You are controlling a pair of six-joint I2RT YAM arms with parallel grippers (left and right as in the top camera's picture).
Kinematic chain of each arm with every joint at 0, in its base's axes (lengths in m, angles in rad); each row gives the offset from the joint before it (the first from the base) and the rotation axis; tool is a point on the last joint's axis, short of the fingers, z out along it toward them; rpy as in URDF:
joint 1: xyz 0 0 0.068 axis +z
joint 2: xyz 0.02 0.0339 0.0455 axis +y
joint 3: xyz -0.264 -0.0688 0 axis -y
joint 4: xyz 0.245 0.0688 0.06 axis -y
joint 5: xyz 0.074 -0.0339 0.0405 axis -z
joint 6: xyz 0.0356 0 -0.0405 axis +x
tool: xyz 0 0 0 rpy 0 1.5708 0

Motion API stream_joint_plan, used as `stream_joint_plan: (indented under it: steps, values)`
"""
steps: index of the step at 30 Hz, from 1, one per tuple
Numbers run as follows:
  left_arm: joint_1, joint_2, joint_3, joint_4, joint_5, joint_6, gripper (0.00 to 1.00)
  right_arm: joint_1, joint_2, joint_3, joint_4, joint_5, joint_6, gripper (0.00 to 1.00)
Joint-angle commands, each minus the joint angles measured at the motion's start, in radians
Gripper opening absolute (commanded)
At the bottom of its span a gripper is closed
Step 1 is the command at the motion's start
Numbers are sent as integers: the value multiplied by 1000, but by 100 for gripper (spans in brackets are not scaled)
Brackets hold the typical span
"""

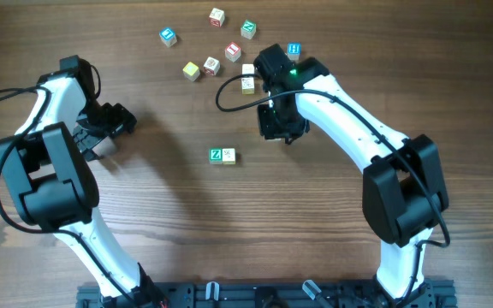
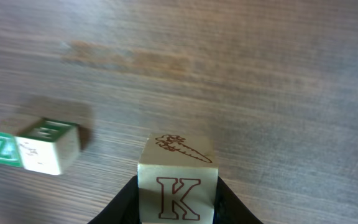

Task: Form a horizontal line
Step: 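Carry the K block toward the right end of the row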

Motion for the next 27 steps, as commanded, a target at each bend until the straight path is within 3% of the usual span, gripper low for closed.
stream_joint_plan:
  steps: [1, 14, 20, 21, 23, 27]
  values:
    - [6, 21, -12, 3, -32, 1, 100, 3, 6, -66, 40, 18, 19, 22]
    - [6, 21, -12, 3, -32, 1, 100, 9, 8, -175, 217, -37, 20, 22]
    - [6, 21, -12, 3, -32, 1, 100, 10, 8, -192, 230, -63, 16, 37]
    - [6, 21, -12, 3, -32, 1, 100, 9, 8, -192, 231, -63, 16, 50]
    - [6, 21, -12, 3, -32, 1, 100, 9, 9, -198, 241, -60, 16, 63]
    - [6, 21, -12, 3, -32, 1, 100, 6, 9, -199, 246, -58, 18, 66]
